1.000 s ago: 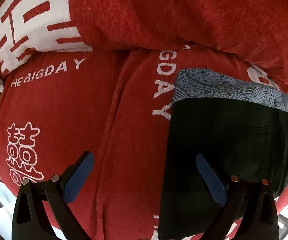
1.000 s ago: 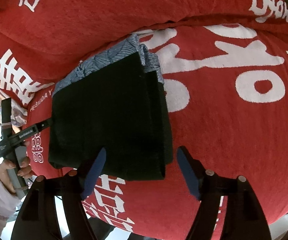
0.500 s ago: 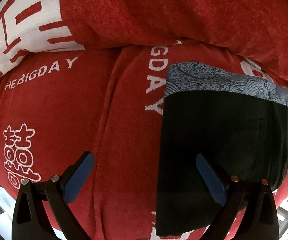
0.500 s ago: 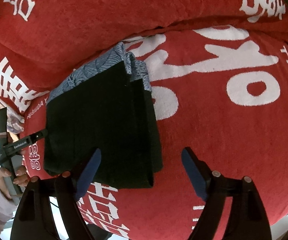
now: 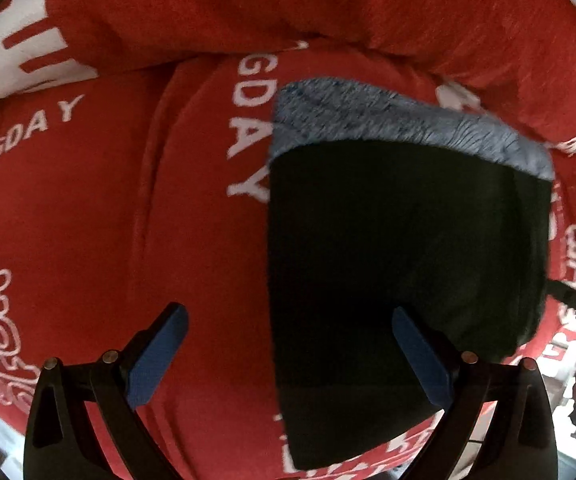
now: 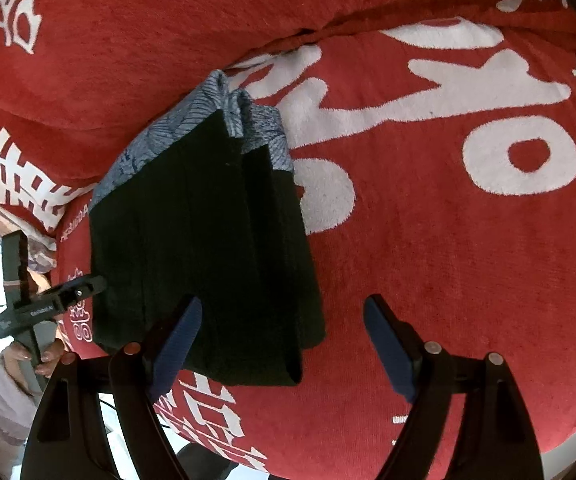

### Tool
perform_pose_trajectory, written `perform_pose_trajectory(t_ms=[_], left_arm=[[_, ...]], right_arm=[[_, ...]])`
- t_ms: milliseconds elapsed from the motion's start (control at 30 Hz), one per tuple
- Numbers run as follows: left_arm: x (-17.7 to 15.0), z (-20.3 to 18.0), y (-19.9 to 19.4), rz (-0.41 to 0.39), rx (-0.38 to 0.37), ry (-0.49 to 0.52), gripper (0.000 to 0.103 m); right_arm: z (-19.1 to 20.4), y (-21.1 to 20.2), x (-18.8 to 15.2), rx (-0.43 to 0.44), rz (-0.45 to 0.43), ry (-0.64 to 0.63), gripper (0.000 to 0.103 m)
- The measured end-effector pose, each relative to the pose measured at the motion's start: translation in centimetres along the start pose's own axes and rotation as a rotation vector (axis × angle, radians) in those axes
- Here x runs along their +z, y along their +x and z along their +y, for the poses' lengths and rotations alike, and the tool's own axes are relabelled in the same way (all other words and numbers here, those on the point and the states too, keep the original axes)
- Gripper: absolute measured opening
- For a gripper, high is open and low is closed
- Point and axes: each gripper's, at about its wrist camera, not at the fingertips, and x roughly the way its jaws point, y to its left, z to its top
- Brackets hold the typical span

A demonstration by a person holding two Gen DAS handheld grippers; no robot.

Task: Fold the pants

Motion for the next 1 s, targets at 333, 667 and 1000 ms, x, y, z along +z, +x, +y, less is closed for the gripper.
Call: perform_pose_trajectory(t_ms=[333,667,1000], left_arm=[[1.7,-0.3,2.9,0.006,-0.229,0.013,0.102],[1.2,-0.3,3.0,-0.008,-0.297,-0.019,0.089],[-0.7,-1.9,-1.0,-0.082,-0.29,0.057,0.069]], right_arm=[[-1.2,4.3,3.2,0.26,0.076,-0.044,0.086],[-1.5,5.4,4.7,0.311,0.068,0.017,0.071],[1.0,3.2,3.6,0.327,0.059,0.002,0.051]])
